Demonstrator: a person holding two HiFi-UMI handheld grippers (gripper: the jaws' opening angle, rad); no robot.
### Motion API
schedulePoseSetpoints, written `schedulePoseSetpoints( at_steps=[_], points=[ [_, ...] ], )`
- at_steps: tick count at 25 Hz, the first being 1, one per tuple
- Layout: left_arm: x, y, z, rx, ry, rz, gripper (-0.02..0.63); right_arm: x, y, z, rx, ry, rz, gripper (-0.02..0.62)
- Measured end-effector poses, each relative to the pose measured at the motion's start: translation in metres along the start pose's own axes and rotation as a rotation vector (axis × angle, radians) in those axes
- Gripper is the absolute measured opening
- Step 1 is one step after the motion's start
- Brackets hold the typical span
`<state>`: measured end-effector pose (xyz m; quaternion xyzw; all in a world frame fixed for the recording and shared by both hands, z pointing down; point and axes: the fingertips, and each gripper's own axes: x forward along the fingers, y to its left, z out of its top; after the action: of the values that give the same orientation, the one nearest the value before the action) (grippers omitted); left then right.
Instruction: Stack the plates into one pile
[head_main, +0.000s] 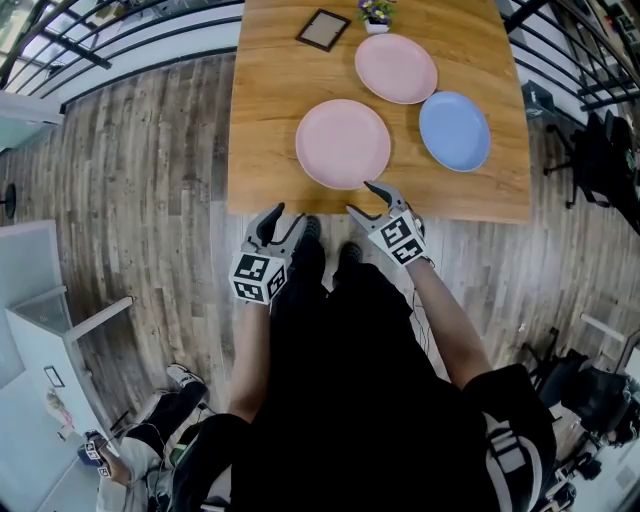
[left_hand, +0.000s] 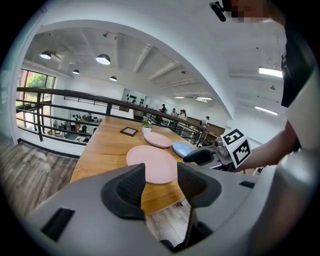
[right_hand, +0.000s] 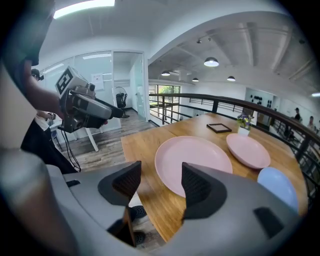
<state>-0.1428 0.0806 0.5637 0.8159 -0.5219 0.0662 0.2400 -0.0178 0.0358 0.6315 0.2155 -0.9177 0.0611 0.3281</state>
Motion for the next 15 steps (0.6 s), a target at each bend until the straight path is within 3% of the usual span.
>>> schedulePoseSetpoints(
  at_steps=[7,15],
  points=[
    [0.014,0.015,0.0,-0.006,0.027,-0.046,0.215,0.023,-0.005,0.002,0.006,0.029,-0.016,0.265],
    [0.028,0.029,-0.001,-0.01,0.064,-0.088,0.215,0.045,-0.001,-0.006,-0.083,0.109,-0.024,0.261]
  ],
)
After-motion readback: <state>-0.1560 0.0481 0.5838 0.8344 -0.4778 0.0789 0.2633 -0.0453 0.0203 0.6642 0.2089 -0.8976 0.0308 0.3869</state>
